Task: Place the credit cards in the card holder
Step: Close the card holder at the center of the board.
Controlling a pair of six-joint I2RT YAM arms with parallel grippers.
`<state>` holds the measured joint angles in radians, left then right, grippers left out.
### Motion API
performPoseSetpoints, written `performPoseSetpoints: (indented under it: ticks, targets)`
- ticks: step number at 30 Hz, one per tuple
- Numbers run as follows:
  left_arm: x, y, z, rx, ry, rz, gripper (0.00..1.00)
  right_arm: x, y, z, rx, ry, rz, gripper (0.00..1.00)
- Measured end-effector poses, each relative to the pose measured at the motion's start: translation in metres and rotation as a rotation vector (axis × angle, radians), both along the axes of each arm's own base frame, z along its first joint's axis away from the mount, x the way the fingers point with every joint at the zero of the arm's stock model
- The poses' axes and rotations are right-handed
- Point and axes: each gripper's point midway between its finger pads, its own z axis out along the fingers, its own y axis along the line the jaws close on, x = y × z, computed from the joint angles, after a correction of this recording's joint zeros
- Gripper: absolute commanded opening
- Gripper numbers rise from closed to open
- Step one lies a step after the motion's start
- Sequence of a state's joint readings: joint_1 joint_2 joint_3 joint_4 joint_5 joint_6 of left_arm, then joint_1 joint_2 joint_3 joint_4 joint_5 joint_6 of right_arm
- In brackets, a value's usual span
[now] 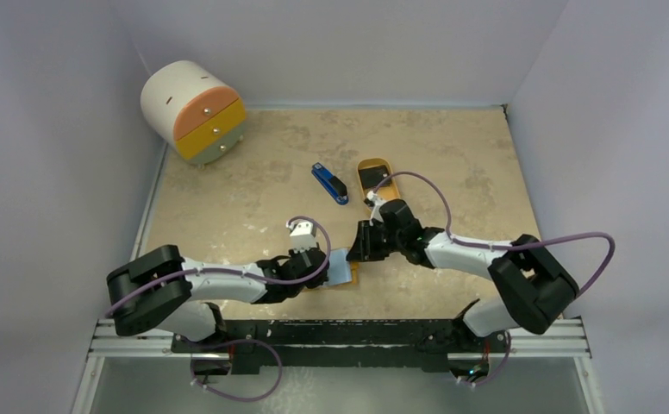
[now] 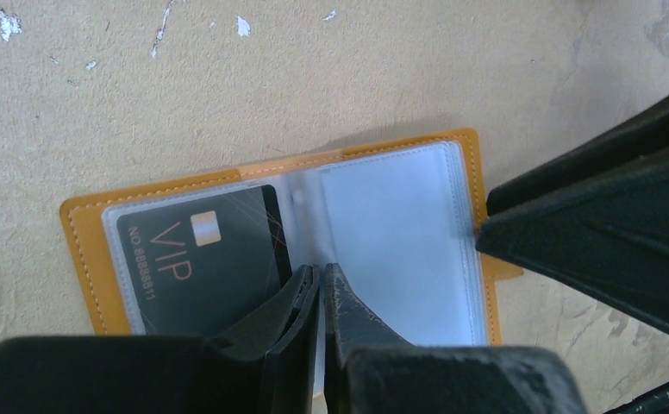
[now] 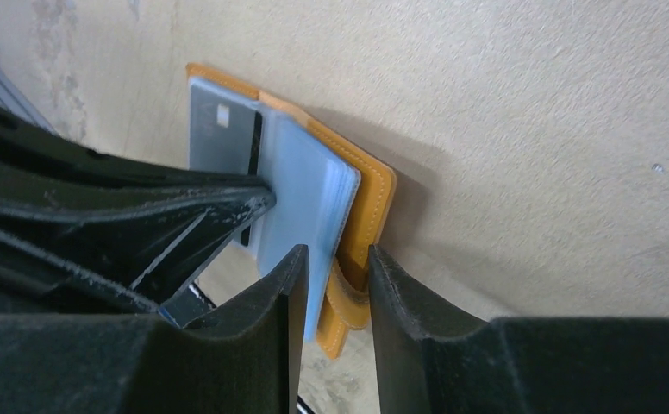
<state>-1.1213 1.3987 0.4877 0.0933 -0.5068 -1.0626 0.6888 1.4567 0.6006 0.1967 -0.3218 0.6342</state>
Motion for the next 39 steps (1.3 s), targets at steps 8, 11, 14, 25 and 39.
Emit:
performPoseSetpoints:
  ticks: [8,11,14,25,39]
  targets:
    - [0.003,-0.006,-0.001,-0.023,-0.008,-0.002,0.06,-0.025,-0.007,0.01,0.053,-0.015,0.05,0.36]
    - [0.003,-0.01,-0.002,-0.034,-0.011,-0.008,0.06,-0.033,-0.009,0.014,0.071,-0.017,0.068,0.36]
    - [0.004,-0.014,-0.002,-0.046,-0.012,-0.017,0.06,-0.036,-0.008,0.014,0.079,-0.009,0.081,0.37]
    - [0.004,-0.018,-0.002,-0.063,-0.011,-0.024,0.06,-0.031,-0.014,0.008,0.052,-0.002,0.015,0.43]
    - [0.005,-0.019,-0.003,-0.064,-0.011,-0.023,0.05,-0.043,-0.01,-0.011,0.036,0.064,0.101,0.46]
